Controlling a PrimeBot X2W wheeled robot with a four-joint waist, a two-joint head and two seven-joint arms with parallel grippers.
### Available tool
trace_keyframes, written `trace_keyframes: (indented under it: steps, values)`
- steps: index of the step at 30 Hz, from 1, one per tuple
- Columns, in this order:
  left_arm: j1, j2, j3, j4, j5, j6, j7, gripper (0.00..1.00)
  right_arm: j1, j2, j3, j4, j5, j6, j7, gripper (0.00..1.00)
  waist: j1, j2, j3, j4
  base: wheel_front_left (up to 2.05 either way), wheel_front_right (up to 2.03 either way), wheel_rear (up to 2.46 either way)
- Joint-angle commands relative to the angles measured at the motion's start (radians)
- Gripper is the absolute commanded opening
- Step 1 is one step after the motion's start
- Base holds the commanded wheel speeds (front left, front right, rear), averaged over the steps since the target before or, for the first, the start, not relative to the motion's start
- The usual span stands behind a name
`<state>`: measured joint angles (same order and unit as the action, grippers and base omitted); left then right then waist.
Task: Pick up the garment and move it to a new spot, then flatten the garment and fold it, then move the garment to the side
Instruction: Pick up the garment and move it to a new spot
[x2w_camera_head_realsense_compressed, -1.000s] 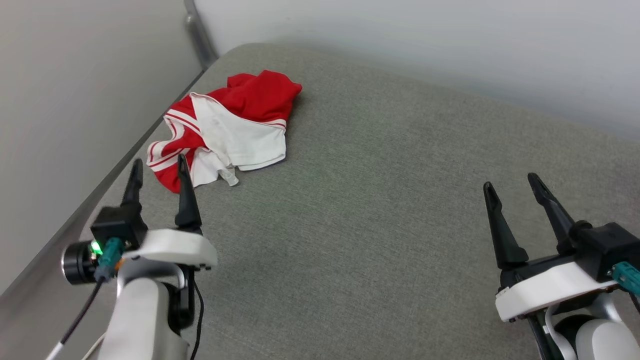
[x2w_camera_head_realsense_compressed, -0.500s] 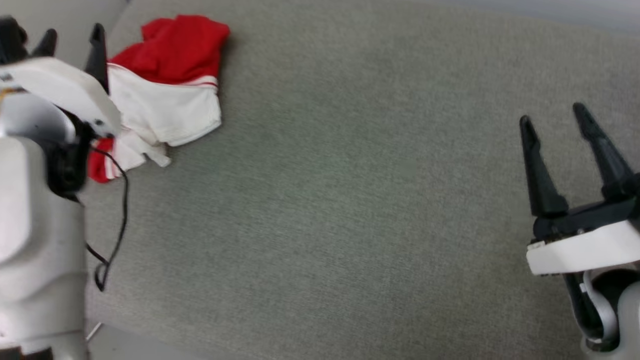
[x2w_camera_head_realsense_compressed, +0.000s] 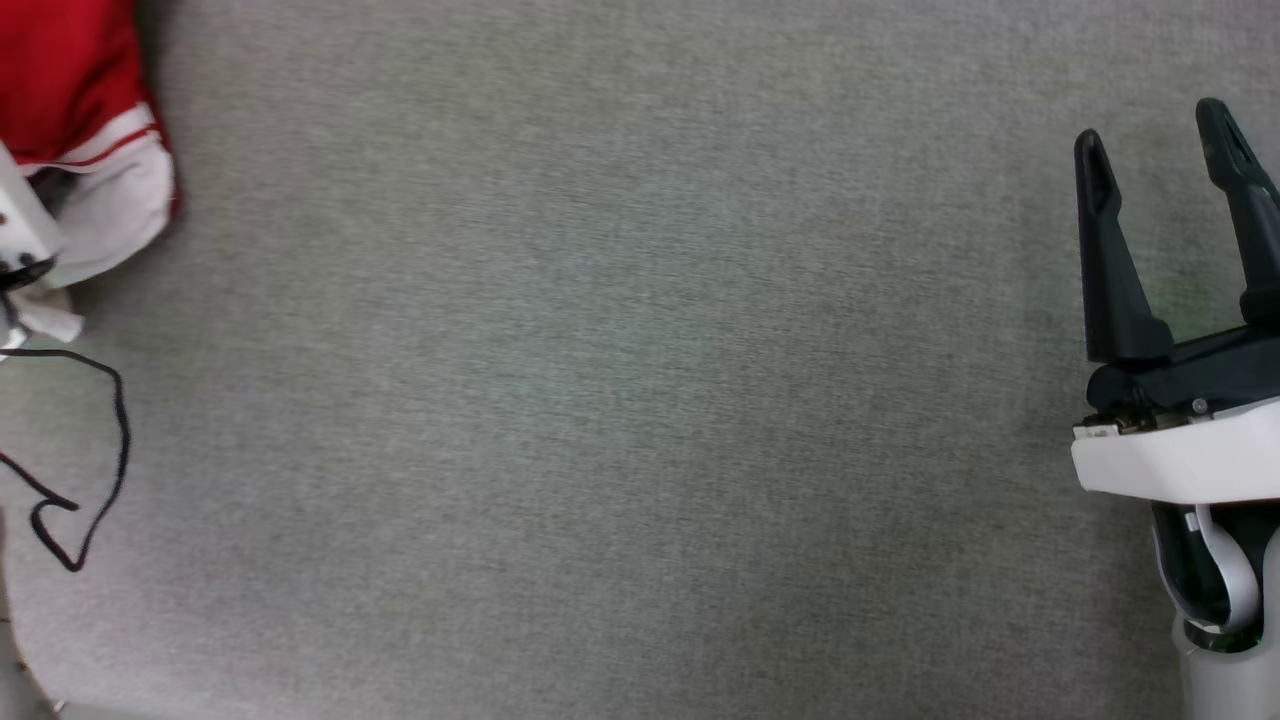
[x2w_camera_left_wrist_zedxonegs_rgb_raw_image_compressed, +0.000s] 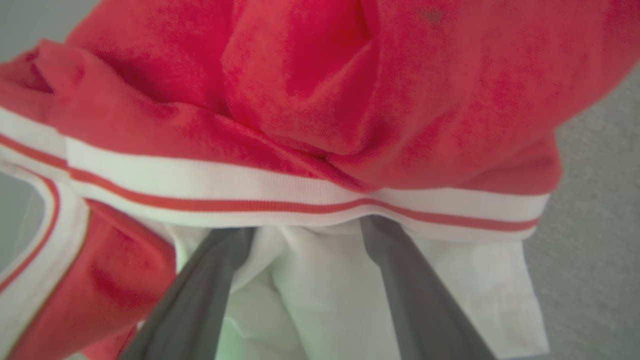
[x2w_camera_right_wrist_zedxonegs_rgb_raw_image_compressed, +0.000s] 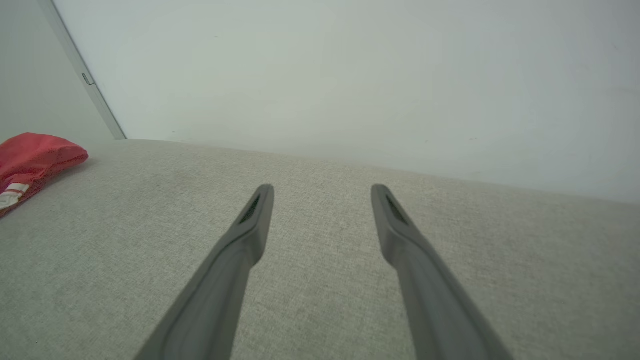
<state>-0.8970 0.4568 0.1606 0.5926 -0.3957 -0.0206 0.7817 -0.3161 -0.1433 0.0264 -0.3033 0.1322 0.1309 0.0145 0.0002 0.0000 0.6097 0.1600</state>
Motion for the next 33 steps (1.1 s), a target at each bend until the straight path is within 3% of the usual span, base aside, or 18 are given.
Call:
trace_keyframes:
  steps: [1, 5, 6, 8, 13, 22, 33]
  values:
    - [0.013, 0.007, 0.011, 0.016, -0.004, 0.015, 0.009, 1.0, -0.02, 0.005, 0.002, 0.003, 0.003, 0.0, -0.01, 1.0, -0.0002, 0.0, 0.045, -0.047, 0.0, 0.0, 0.0]
    - [0.054, 0.013, 0.023, 0.058, 0.007, 0.063, 0.02, 1.0, -0.024, 0.006, 0.001, 0.014, 0.008, 0.0, -0.024, 1.0, -0.0002, 0.0, 0.053, -0.061, 0.0, 0.0, 0.0]
    - [0.068, 0.011, 0.027, 0.071, 0.006, 0.073, 0.025, 0.77, -0.023, 0.007, 0.001, 0.018, 0.009, 0.0, -0.026, 1.0, -0.0002, 0.0, 0.05, -0.064, 0.0, 0.0, 0.0]
    - [0.092, 0.001, 0.029, 0.076, 0.006, 0.086, -0.002, 0.0, -0.015, 0.011, -0.006, 0.027, 0.008, 0.0, -0.028, 1.0, -0.0002, 0.0, 0.026, -0.061, 0.0, 0.0, 0.0]
    - [0.074, 0.011, 0.02, 0.051, 0.026, 0.089, -0.097, 0.0, 0.0, 0.015, -0.003, 0.04, 0.006, 0.0, -0.03, 1.0, -0.0002, 0.0, -0.043, -0.044, 0.0, 0.0, 0.0]
    - [0.04, 0.02, -0.02, 0.012, 0.095, 0.084, -0.368, 0.0, 0.065, 0.05, -0.001, 0.089, 0.022, 0.0, -0.042, 1.0, -0.0002, 0.0, -0.23, -0.027, 0.0, 0.0, 0.0]
    - [0.051, -0.071, -0.084, -0.032, 0.11, 0.045, -0.642, 0.0, 0.158, 0.087, -0.02, 0.124, 0.046, 0.0, -0.05, 1.0, -0.0002, 0.0, -0.402, -0.083, 0.0, 0.0, 0.0]
